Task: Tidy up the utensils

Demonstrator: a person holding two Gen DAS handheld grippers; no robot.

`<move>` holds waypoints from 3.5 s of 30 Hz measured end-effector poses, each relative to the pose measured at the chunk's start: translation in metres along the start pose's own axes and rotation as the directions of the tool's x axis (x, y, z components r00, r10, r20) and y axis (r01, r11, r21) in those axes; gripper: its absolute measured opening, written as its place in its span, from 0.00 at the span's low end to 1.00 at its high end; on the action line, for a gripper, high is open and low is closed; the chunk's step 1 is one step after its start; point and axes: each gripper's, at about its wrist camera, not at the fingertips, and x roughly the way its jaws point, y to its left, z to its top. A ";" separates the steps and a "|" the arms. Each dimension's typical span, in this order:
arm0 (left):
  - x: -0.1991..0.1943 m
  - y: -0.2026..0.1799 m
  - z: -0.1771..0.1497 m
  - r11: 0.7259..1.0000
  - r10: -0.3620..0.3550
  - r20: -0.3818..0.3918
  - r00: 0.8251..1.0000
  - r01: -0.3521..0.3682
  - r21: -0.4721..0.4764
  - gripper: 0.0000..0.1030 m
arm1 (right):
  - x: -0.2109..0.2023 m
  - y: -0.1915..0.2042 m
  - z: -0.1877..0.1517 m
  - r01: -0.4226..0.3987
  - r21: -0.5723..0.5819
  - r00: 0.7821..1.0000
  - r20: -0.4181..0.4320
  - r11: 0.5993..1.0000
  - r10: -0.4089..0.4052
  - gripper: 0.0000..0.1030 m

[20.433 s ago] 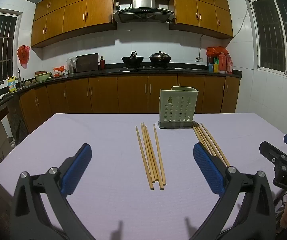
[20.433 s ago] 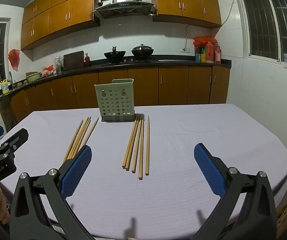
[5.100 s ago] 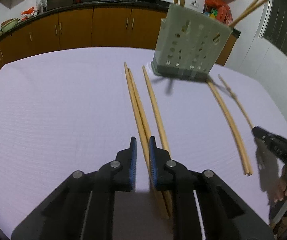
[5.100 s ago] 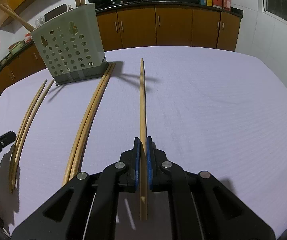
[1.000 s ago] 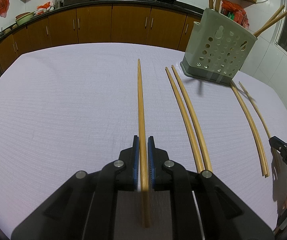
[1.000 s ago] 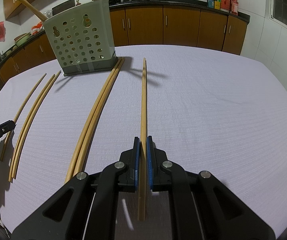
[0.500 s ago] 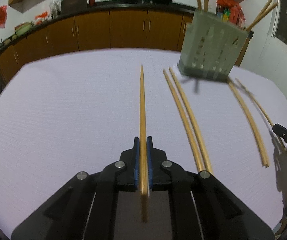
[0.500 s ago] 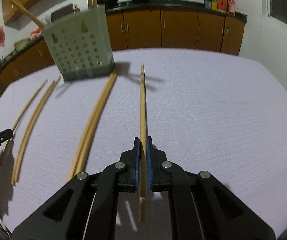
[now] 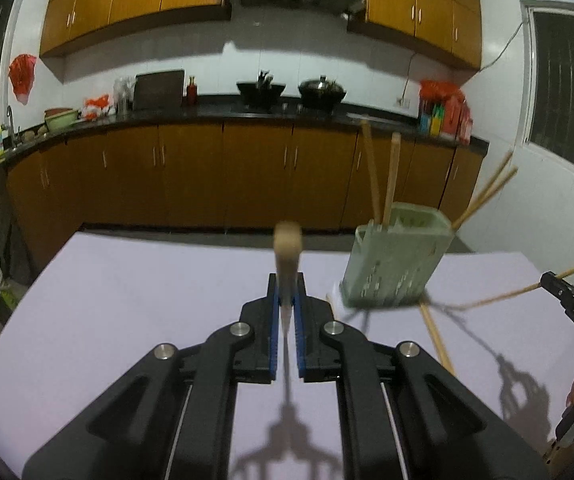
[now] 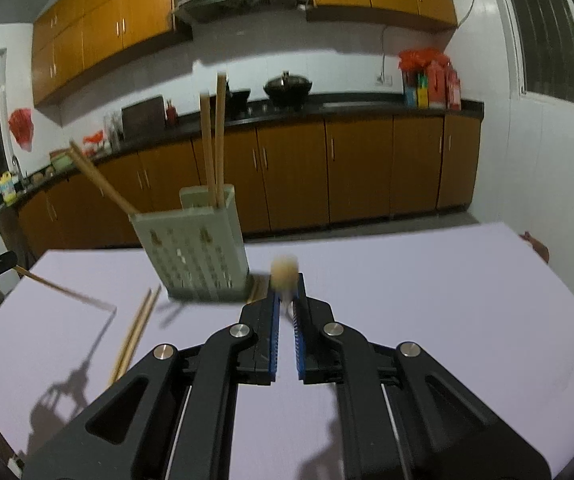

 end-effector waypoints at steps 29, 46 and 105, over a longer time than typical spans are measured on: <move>0.050 -0.102 0.135 0.986 -0.159 0.351 0.923 0.167 0.007 0.08 | 0.036 0.072 0.105 -0.090 -0.036 0.928 0.359 0.995 0.097 0.07; 0.024 -0.072 0.105 0.981 -0.167 0.312 0.935 0.189 -0.042 0.30 | -0.021 0.047 0.093 -0.080 0.000 0.940 0.332 0.997 0.076 0.34; 0.099 -0.056 -0.126 1.000 0.007 -0.380 0.925 0.005 0.030 0.07 | 0.077 0.006 -0.103 0.023 -0.028 0.920 -0.392 0.999 -0.032 0.08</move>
